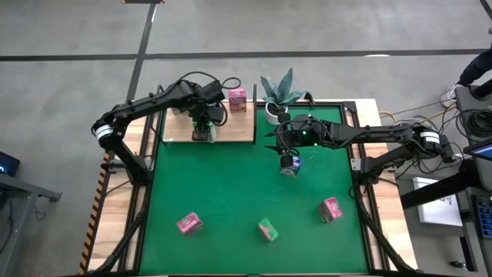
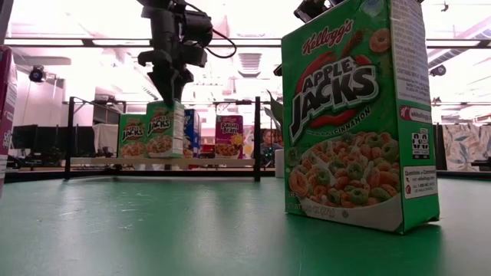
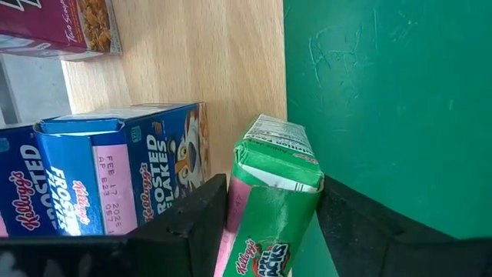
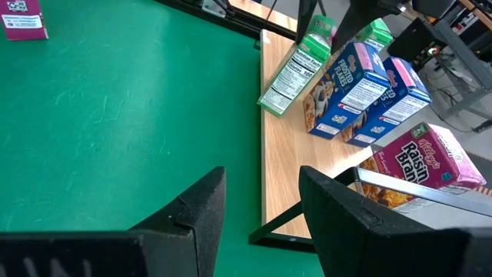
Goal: Stack cereal on shelf
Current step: Put the top green cereal box on the shelf aligned with the other green cereal box
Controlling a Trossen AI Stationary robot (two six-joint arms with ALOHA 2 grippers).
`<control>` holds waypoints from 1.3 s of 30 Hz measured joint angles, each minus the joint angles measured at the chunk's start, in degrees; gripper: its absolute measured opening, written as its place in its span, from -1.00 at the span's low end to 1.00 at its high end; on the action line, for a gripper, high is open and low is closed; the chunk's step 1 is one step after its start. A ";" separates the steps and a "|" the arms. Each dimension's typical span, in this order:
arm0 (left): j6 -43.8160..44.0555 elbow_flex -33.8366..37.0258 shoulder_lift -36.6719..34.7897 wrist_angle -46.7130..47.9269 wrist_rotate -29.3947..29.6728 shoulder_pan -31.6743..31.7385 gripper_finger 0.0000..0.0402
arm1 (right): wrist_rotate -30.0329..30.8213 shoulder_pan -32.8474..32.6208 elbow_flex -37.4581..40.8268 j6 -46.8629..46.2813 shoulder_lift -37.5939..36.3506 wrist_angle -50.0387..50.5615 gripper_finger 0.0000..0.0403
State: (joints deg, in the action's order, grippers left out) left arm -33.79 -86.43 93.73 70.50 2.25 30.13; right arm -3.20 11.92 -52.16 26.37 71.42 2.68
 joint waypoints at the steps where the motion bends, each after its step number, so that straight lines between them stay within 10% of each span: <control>1: 0.15 0.00 0.00 0.11 0.01 0.00 -0.13 | 0.00 0.00 0.00 0.00 0.00 0.00 -0.23; 39: 2.46 0.00 -2.71 13.78 10.81 4.53 -0.17 | 0.00 0.00 0.00 -0.24 0.00 0.00 -0.22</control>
State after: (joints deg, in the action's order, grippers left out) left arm -31.33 -86.43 91.02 84.28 13.06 34.66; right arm -3.20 11.92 -52.16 26.13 71.42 2.68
